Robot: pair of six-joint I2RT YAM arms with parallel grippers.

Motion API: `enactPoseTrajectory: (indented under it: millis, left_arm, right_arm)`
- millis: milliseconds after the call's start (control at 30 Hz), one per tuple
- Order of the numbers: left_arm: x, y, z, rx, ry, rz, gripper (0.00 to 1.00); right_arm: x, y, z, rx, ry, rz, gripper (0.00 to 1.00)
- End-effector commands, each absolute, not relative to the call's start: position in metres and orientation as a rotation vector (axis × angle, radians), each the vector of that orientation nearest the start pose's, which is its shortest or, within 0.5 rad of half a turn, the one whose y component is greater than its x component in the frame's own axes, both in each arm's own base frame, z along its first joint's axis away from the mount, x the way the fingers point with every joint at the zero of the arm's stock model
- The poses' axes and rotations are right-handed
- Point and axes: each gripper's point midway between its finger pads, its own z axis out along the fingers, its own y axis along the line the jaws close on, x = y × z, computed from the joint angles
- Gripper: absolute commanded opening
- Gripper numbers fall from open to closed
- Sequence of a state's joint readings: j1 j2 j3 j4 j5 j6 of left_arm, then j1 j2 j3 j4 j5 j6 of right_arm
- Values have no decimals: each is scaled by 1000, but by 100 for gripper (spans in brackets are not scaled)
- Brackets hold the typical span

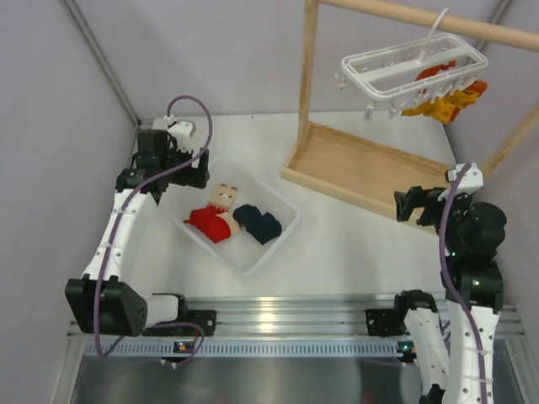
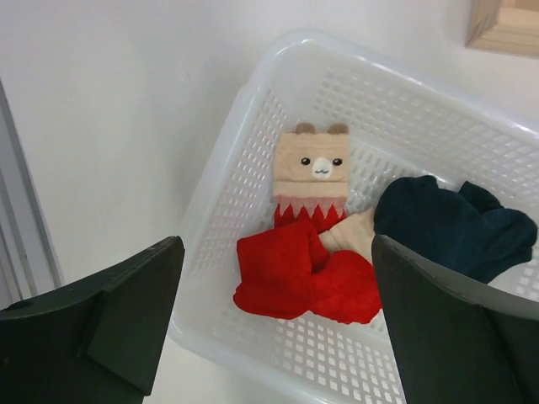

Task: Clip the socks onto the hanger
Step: Open the clamp at the hanger.

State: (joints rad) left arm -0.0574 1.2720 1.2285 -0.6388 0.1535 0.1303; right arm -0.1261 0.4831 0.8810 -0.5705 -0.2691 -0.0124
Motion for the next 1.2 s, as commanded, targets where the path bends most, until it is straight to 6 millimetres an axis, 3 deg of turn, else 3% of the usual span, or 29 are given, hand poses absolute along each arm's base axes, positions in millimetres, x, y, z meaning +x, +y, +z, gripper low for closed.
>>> enactPoseTrajectory:
  millis: [0, 67, 100, 133, 167, 200, 233, 267, 300, 467, 533, 567, 667, 767, 867, 933, 1000, 1033, 1167]
  left_arm:
    - [373, -62, 292, 333, 1990, -198, 98]
    - [372, -80, 315, 384, 1901, -298, 98]
    - [360, -107, 334, 457, 1821, -458, 98]
    - [358, -120, 357, 501, 1703, -514, 98]
    - [346, -140, 359, 581, 1627, -629, 98]
    - [332, -157, 376, 585, 1544, -704, 98]
    - [328, -169, 408, 629, 1354, -691, 98]
    - [323, -182, 401, 652, 1328, -711, 95]
    - [308, -211, 405, 743, 1257, -717, 93]
    - [277, -289, 416, 837, 1076, -806, 84]
    - [278, -304, 418, 815, 1050, -789, 82]
    - [267, -318, 428, 817, 991, -813, 81]
    - [259, -353, 417, 852, 952, -831, 81]
    - [248, -378, 414, 870, 893, -829, 82]
    - [239, -393, 428, 852, 795, -833, 81]
    - [247, -405, 435, 805, 761, -821, 76]
    - [257, -422, 428, 767, 791, -830, 73]
    - [259, -425, 437, 731, 755, -833, 71]
    - [276, -453, 440, 641, 735, -852, 63]
  right_arm:
    - [229, 18, 344, -64, 1634, 157, 100]
    - [230, 16, 350, -39, 1624, 163, 100]
    - [230, 16, 357, -36, 1613, 168, 100]
    - [231, 15, 360, -21, 1610, 178, 100]
    - [232, 17, 363, -23, 1604, 188, 100]
    - [232, 17, 370, -17, 1595, 194, 100]
    - [232, 17, 375, 1, 1583, 207, 100]
    - [232, 19, 380, -5, 1571, 226, 100]
    - [231, 21, 389, -9, 1553, 238, 100]
    - [231, 27, 424, 0, 1490, 303, 100]
    - [232, 28, 433, -1, 1477, 314, 100]
    - [231, 31, 439, -19, 1467, 324, 100]
    - [231, 37, 454, -52, 1439, 348, 99]
    - [238, 38, 459, -41, 1431, 382, 94]
    - [247, 39, 464, -52, 1413, 398, 86]
    - [254, 37, 467, -45, 1414, 400, 80]
    - [254, 38, 478, -70, 1404, 391, 77]
    - [254, 38, 480, -80, 1407, 387, 75]
    - [254, 35, 487, -81, 1409, 359, 72]
